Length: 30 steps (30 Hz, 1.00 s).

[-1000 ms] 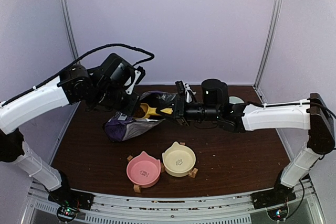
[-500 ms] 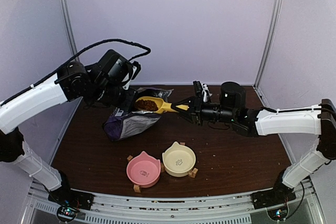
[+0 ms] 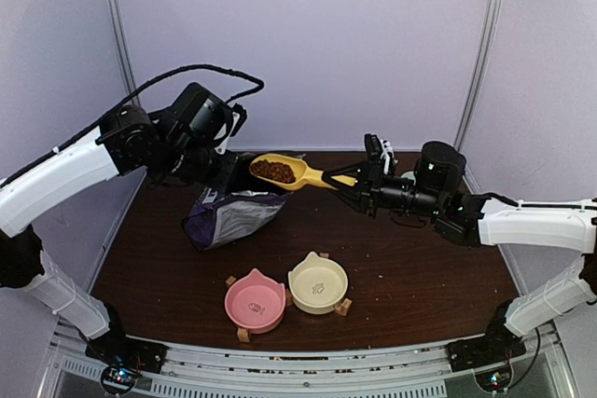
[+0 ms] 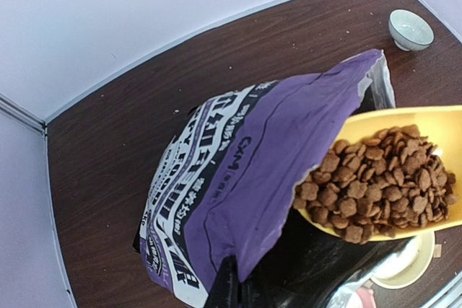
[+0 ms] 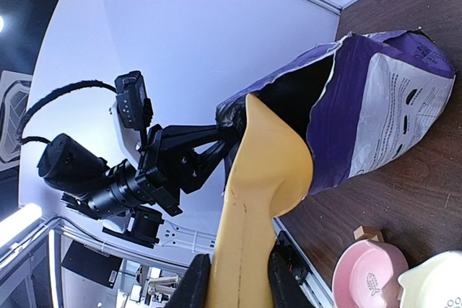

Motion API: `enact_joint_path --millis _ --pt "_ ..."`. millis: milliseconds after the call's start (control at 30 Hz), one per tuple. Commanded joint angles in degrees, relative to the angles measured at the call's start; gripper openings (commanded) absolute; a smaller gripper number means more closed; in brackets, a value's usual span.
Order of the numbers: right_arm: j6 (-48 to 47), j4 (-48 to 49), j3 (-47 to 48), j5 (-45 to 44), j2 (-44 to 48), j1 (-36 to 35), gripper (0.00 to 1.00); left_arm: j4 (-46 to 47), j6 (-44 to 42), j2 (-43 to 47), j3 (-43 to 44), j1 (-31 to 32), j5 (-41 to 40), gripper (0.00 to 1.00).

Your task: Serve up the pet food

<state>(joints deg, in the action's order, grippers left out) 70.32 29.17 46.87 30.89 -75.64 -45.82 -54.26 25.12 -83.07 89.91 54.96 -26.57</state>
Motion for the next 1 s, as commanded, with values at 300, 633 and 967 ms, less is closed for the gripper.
enact_joint_path --millis 300,633,967 --pt "1.1 0.2 -2.1 -0.6 7.2 0.5 0.12 4.0 -1.6 -2.5 6.5 -2.6 3.5 0.0" --pt "-2.5 -10.8 -6.8 2.6 18.5 0.5 0.12 5.2 0.1 0.0 1.6 -5.7 5.0 0.0" --pt "-6.6 -25.7 -17.3 1.5 33.1 -0.6 0.12 11.1 2.4 6.2 -5.7 -8.9 10.8 0.0"
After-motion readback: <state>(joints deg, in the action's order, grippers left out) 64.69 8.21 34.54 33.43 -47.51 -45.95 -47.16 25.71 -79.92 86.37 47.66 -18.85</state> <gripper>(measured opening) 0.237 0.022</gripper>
